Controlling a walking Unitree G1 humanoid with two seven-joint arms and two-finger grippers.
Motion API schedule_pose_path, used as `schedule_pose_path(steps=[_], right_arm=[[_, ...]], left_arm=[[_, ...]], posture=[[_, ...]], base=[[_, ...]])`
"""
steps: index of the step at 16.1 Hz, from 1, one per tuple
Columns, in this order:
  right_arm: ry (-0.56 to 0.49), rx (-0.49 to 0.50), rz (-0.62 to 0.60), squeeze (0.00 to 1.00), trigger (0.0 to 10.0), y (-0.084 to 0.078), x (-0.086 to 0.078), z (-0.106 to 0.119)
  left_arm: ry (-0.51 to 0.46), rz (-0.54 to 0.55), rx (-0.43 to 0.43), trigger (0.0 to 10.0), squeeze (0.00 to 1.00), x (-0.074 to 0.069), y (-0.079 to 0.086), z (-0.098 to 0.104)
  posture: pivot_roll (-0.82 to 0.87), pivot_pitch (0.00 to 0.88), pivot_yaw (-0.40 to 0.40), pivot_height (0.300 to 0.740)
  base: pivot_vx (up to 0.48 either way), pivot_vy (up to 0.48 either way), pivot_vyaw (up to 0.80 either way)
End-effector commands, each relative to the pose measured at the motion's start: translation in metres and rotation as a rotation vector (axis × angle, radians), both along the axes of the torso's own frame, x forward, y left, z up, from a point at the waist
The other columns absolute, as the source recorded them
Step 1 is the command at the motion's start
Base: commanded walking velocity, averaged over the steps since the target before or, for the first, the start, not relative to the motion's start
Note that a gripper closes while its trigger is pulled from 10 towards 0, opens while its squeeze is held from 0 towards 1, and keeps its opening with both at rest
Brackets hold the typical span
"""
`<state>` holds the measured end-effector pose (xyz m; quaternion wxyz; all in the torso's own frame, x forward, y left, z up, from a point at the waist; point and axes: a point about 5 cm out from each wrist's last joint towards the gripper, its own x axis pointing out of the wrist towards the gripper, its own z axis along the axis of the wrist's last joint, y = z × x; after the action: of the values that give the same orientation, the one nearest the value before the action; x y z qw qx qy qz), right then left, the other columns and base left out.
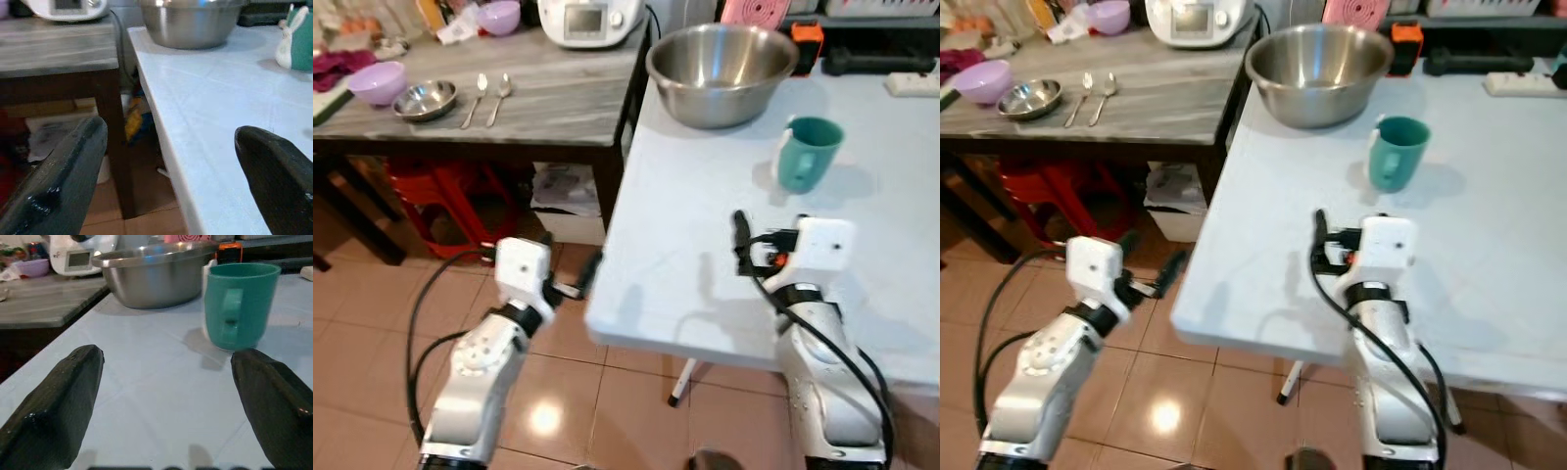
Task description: Setting the table
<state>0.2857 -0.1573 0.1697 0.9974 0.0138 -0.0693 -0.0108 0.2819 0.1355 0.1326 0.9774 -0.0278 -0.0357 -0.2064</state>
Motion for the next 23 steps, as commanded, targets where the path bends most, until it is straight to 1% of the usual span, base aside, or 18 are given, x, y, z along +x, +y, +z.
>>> schedule_pose_path(steps=[1, 4, 6, 8, 10, 11, 13, 16, 19, 23], right_arm=[[-0.015, -0.012, -0.020, 0.00, 10.0, -0.003, 0.000, 0.003], [-0.017, -0.022, -0.026, 0.00, 10.0, -0.004, 0.000, 0.003], [-0.020, -0.061, -0.055, 0.00, 10.0, -0.007, 0.001, 0.004], [-0.014, -0.058, -0.112, 0.00, 10.0, -0.016, 0.006, 0.005], [-0.014, -0.061, -0.117, 0.00, 10.0, -0.018, 0.010, 0.007], [-0.008, -0.066, -0.113, 0.00, 10.0, -0.017, 0.017, 0.008], [-0.005, -0.082, -0.099, 0.00, 10.0, -0.012, 0.027, 0.011], [0.005, -0.100, -0.073, 0.00, 10.0, -0.003, 0.044, 0.014], [0.010, -0.122, -0.122, 0.00, 10.0, -0.005, 0.060, 0.022], [-0.010, -0.129, -0.110, 0.00, 10.0, 0.000, 0.077, 0.034]], left_arm=[[0.014, -0.014, -0.003, 10.0, 0.00, -0.002, -0.002, -0.002], [0.027, -0.028, 0.005, 10.0, 0.00, -0.005, -0.002, -0.006], [0.039, -0.058, 0.002, 10.0, 0.00, -0.009, -0.002, -0.009], [0.051, -0.141, 0.004, 10.0, 0.00, -0.018, -0.002, -0.012], [0.066, -0.195, 0.007, 10.0, 0.00, -0.024, -0.003, -0.014], [0.082, -0.251, 0.018, 10.0, 0.00, -0.030, -0.004, -0.017], [0.089, -0.302, 0.041, 10.0, 0.00, -0.035, -0.005, -0.017], [0.113, -0.318, 0.045, 10.0, 0.00, -0.042, -0.002, -0.019], [0.123, -0.329, 0.039, 10.0, 0.00, -0.048, -0.002, -0.020], [0.127, -0.351, 0.017, 10.0, 0.00, -0.051, -0.004, -0.020]], posture=[[-0.17, 0.139, 0.124, 0.740], [-0.17, 0.137, 0.119, 0.740], [-0.17, 0.140, 0.117, 0.740], [-0.16, 0.161, 0.113, 0.740], [-0.16, 0.170, 0.112, 0.740], [-0.16, 0.193, 0.115, 0.740], [-0.15, 0.218, 0.118, 0.740], [-0.14, 0.249, 0.123, 0.740], [-0.12, 0.269, 0.118, 0.740], [-0.12, 0.280, 0.113, 0.740]], base=[[0.000, 0.000, 0.00], [0.000, 0.000, 0.00], [0.000, 0.000, 0.00], [0.000, 0.000, 0.00], [0.000, 0.000, 0.00], [0.000, 0.000, 0.00], [0.000, 0.000, 0.00], [0.000, 0.000, 0.00], [0.000, 0.000, 0.00], [0.000, 0.000, 0.00]])
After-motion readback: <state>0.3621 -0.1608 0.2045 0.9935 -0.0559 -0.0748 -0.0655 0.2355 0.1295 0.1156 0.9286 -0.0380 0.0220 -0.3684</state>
